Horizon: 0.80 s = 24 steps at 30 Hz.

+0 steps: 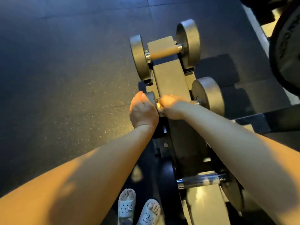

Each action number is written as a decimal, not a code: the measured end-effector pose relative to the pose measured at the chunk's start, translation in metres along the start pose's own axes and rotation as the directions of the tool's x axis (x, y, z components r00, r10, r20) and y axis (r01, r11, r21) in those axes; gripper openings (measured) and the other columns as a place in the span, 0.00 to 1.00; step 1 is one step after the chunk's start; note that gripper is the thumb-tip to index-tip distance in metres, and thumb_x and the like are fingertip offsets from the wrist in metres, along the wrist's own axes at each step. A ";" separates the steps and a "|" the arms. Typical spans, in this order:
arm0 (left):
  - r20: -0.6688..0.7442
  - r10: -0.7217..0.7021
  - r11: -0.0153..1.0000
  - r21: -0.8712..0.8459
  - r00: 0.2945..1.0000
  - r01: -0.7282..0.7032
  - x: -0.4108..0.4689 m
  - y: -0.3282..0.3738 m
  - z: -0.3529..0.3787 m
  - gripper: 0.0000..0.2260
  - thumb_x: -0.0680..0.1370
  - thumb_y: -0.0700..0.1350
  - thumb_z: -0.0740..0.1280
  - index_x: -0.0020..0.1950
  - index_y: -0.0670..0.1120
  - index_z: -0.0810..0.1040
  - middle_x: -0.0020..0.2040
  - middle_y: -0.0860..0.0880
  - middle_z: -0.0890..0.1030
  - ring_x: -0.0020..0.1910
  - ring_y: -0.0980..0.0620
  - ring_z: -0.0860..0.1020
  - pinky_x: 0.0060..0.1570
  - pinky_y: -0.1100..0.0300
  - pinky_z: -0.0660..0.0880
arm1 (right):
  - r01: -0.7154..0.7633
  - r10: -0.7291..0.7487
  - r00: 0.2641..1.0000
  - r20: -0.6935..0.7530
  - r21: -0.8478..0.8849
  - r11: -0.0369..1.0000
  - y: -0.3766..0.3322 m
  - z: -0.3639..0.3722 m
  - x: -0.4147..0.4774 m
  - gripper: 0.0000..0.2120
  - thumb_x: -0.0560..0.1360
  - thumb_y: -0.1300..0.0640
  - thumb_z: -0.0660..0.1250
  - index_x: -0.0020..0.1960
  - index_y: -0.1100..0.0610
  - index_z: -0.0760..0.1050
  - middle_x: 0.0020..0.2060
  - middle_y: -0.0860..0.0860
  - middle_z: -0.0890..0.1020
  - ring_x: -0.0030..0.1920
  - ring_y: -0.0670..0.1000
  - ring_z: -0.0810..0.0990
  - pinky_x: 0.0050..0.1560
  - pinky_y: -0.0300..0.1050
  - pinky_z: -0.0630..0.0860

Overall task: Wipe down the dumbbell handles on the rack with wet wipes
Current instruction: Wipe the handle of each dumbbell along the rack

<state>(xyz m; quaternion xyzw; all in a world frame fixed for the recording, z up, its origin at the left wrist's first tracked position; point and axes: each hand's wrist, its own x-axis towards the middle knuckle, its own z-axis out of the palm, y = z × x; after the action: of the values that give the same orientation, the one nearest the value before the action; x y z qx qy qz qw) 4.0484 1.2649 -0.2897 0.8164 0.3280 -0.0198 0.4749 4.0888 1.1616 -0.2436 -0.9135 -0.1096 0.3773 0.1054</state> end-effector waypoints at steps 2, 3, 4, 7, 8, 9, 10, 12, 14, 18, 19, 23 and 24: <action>0.007 0.019 1.000 0.008 1.000 -0.019 -0.002 0.002 -0.002 0.15 0.87 0.46 0.53 0.44 0.46 0.73 0.38 0.51 0.72 0.40 0.50 0.72 0.46 0.55 0.64 | -0.065 0.044 0.987 0.156 0.130 0.989 -0.001 -0.013 0.022 0.07 0.81 0.61 0.64 0.56 0.61 0.78 0.45 0.56 0.79 0.45 0.54 0.79 0.47 0.46 0.74; 0.013 0.023 1.000 0.017 1.000 -0.023 -0.002 0.002 -0.002 0.15 0.87 0.47 0.52 0.44 0.46 0.72 0.38 0.51 0.71 0.40 0.50 0.71 0.47 0.54 0.65 | -0.112 0.071 0.971 0.230 0.168 0.980 -0.001 -0.016 0.033 0.06 0.81 0.62 0.63 0.49 0.62 0.79 0.41 0.57 0.79 0.41 0.54 0.79 0.43 0.46 0.74; 0.018 0.022 0.999 0.027 1.000 -0.022 -0.003 0.002 -0.003 0.15 0.87 0.47 0.52 0.46 0.46 0.72 0.39 0.50 0.71 0.41 0.49 0.71 0.48 0.52 0.68 | -0.153 0.095 0.947 0.308 0.170 0.973 0.000 -0.018 0.042 0.09 0.80 0.63 0.63 0.43 0.62 0.78 0.38 0.59 0.79 0.39 0.56 0.79 0.42 0.47 0.75; 0.077 -0.009 0.995 0.098 0.997 0.002 -0.003 0.005 -0.002 0.18 0.88 0.50 0.49 0.58 0.43 0.76 0.47 0.48 0.75 0.52 0.46 0.75 0.58 0.50 0.69 | -0.244 0.126 0.898 0.421 0.240 0.940 0.003 -0.017 0.056 0.14 0.83 0.58 0.61 0.42 0.64 0.77 0.38 0.61 0.80 0.38 0.58 0.82 0.42 0.51 0.79; 0.090 -0.028 0.994 0.105 0.996 0.018 -0.003 0.004 -0.002 0.20 0.88 0.52 0.49 0.63 0.42 0.76 0.53 0.46 0.77 0.57 0.45 0.76 0.63 0.50 0.70 | -0.228 0.118 0.909 0.400 0.239 0.944 0.003 -0.014 0.055 0.14 0.84 0.57 0.60 0.46 0.63 0.77 0.39 0.60 0.80 0.40 0.58 0.82 0.43 0.51 0.79; 0.090 -0.060 0.994 0.095 0.994 0.052 -0.002 0.002 -0.001 0.23 0.87 0.54 0.48 0.67 0.43 0.76 0.60 0.45 0.78 0.61 0.45 0.76 0.68 0.47 0.69 | -0.165 0.089 0.936 0.339 0.203 0.965 0.003 -0.011 0.050 0.12 0.85 0.56 0.59 0.50 0.63 0.76 0.42 0.58 0.80 0.43 0.57 0.81 0.45 0.50 0.77; 0.089 -0.088 0.994 0.079 0.992 0.081 0.000 -0.001 0.000 0.25 0.86 0.57 0.48 0.70 0.45 0.76 0.64 0.44 0.78 0.65 0.44 0.76 0.71 0.45 0.68 | -0.075 0.043 0.970 0.240 0.125 0.989 0.003 -0.007 0.041 0.10 0.85 0.56 0.59 0.53 0.61 0.75 0.46 0.57 0.79 0.47 0.57 0.80 0.48 0.50 0.76; 0.111 -0.144 0.982 0.143 0.983 0.127 0.002 -0.006 0.006 0.26 0.85 0.60 0.48 0.73 0.48 0.73 0.67 0.43 0.77 0.67 0.43 0.75 0.72 0.43 0.67 | 0.068 -0.068 0.998 0.008 -0.074 0.995 0.006 0.010 0.021 0.07 0.83 0.54 0.61 0.57 0.56 0.73 0.51 0.54 0.78 0.53 0.56 0.78 0.55 0.52 0.74; 0.091 -0.107 0.971 0.224 0.990 0.084 0.003 -0.003 0.005 0.19 0.86 0.55 0.53 0.73 0.50 0.71 0.65 0.45 0.77 0.66 0.43 0.75 0.69 0.46 0.69 | 0.115 -0.140 0.971 -0.193 -0.134 0.984 0.012 0.030 0.002 0.09 0.82 0.53 0.63 0.60 0.53 0.74 0.53 0.51 0.79 0.57 0.55 0.78 0.64 0.55 0.71; -0.005 0.062 0.989 0.138 0.998 -0.061 -0.006 0.013 -0.006 0.17 0.87 0.48 0.52 0.64 0.45 0.78 0.59 0.44 0.81 0.62 0.41 0.77 0.60 0.51 0.69 | 0.179 -0.374 0.774 -0.511 -0.390 0.903 0.040 0.080 -0.020 0.16 0.78 0.62 0.65 0.64 0.58 0.78 0.61 0.57 0.81 0.64 0.59 0.78 0.73 0.63 0.66; -0.018 0.073 0.988 0.139 0.997 -0.070 -0.008 0.013 -0.007 0.18 0.87 0.48 0.51 0.67 0.45 0.77 0.62 0.43 0.81 0.64 0.41 0.76 0.62 0.51 0.68 | 0.203 -0.431 0.735 -0.524 -0.436 0.877 0.048 0.092 -0.022 0.16 0.78 0.63 0.65 0.64 0.59 0.80 0.65 0.59 0.80 0.68 0.61 0.77 0.74 0.66 0.64; -0.038 0.078 0.987 0.145 0.996 -0.071 -0.010 0.012 -0.006 0.19 0.87 0.49 0.51 0.71 0.45 0.76 0.65 0.43 0.81 0.65 0.43 0.77 0.67 0.49 0.71 | 0.235 -0.486 0.636 -0.600 -0.450 0.862 0.055 0.105 -0.027 0.10 0.81 0.61 0.63 0.52 0.56 0.84 0.64 0.56 0.81 0.68 0.61 0.76 0.74 0.65 0.62; -0.039 0.087 0.987 0.142 0.995 -0.081 -0.010 0.011 -0.005 0.19 0.87 0.49 0.51 0.71 0.46 0.76 0.65 0.44 0.81 0.65 0.44 0.77 0.67 0.49 0.72 | 0.218 -0.428 0.623 -0.655 -0.380 0.899 0.048 0.099 -0.027 0.10 0.82 0.61 0.62 0.51 0.56 0.83 0.58 0.55 0.83 0.63 0.59 0.79 0.72 0.61 0.65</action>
<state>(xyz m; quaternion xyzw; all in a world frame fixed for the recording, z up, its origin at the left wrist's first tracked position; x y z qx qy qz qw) 4.0455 1.2606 -0.2750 0.8611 0.3018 -0.0042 0.4091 4.0055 1.1190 -0.3069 -0.9569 -0.2717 -0.0581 0.0840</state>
